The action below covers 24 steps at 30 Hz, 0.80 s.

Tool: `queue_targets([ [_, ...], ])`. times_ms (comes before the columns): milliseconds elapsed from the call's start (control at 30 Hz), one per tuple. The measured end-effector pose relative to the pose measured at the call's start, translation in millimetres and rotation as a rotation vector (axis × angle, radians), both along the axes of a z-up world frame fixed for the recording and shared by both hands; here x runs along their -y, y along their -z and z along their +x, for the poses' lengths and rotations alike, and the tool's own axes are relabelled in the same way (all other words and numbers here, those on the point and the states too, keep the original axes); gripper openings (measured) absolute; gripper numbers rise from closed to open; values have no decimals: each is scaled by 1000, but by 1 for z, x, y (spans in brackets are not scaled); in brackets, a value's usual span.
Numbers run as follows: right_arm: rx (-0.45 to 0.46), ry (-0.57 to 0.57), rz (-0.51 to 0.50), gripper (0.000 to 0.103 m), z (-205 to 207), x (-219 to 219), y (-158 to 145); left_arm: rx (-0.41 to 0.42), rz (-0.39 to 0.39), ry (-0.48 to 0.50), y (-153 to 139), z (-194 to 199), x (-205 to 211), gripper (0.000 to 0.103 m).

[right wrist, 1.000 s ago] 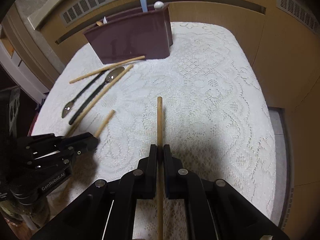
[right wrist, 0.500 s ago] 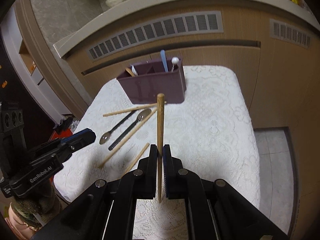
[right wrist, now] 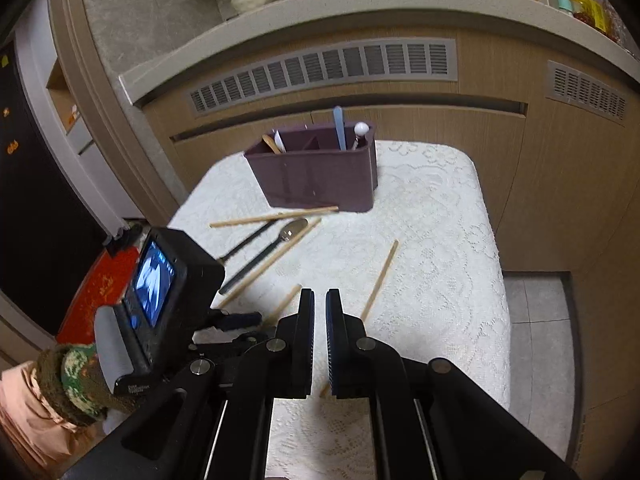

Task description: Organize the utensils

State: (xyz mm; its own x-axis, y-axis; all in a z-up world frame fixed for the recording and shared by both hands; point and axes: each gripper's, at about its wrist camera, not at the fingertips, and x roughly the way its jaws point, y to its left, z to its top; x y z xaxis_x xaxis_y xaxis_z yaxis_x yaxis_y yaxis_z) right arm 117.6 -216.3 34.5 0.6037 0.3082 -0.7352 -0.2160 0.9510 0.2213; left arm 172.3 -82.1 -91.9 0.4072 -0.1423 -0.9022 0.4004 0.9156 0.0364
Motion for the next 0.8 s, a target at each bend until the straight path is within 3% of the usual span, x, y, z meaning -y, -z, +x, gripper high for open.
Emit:
queue_targets([
  [100,-43,20,-52,22,12,1,24,-1,10,6,1,1,1,38],
  [433,-232,141,-100,22,92,-4,102,-15,-60,3,-2,-7,-16,43],
  [533,-272,169,-87,22,105,-10,113,-17,-43,9,-2,-5,-14,46],
  [733,-248,162,-192,22,109,-26,112,-36,-14,45,1,3,-1,54],
  [800,-255,160,-176,10,111,-23,111,-52,-13,54,1,6,-1,54],
])
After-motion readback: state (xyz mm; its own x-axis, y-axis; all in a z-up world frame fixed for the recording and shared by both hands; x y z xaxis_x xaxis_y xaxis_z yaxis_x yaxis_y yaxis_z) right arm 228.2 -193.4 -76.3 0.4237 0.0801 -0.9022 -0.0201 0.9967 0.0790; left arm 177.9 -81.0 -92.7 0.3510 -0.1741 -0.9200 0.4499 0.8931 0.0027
